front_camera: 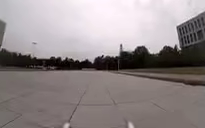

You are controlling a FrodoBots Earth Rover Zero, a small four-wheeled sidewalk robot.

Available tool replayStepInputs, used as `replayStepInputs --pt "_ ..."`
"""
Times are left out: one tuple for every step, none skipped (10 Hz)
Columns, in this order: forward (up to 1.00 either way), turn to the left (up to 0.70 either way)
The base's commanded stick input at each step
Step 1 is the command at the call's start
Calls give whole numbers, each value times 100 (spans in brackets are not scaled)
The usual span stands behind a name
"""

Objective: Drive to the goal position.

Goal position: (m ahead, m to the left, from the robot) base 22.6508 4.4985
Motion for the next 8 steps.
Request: replayStepInputs --pt "85 0" --pt "85 -2" --pt "85 -25" --pt "85 -30" --pt "85 -31" --pt "85 -31" --pt "85 -15" --pt "85 -3"
